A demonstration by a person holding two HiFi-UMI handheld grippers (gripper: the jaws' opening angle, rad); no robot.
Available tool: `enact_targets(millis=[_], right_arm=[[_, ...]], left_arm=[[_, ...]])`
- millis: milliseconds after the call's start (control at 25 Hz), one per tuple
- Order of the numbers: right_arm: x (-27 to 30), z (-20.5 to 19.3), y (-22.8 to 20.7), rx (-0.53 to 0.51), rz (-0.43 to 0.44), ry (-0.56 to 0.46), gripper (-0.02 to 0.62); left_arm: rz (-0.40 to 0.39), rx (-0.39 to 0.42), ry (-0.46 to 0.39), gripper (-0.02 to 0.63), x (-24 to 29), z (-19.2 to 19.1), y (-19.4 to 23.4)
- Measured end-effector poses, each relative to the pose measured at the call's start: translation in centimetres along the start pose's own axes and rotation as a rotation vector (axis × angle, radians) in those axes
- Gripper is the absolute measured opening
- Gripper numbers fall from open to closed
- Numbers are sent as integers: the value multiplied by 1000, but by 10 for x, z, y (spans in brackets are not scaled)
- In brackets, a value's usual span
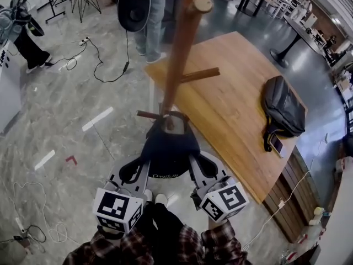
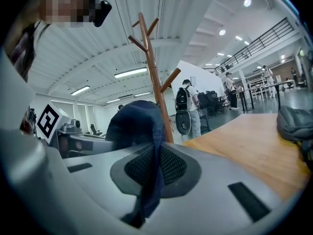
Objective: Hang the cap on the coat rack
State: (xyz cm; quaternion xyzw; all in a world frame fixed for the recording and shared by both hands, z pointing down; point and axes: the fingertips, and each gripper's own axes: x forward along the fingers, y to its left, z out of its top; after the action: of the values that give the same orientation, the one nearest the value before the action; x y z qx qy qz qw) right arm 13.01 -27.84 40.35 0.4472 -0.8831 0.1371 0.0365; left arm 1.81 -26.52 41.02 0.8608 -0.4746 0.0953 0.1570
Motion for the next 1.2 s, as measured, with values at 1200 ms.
enact_targets(millis=[1200], right_arm=[[90, -67, -54, -135, -81, 76, 18]], left_arm=[[109, 12, 45, 17, 98, -58, 68]])
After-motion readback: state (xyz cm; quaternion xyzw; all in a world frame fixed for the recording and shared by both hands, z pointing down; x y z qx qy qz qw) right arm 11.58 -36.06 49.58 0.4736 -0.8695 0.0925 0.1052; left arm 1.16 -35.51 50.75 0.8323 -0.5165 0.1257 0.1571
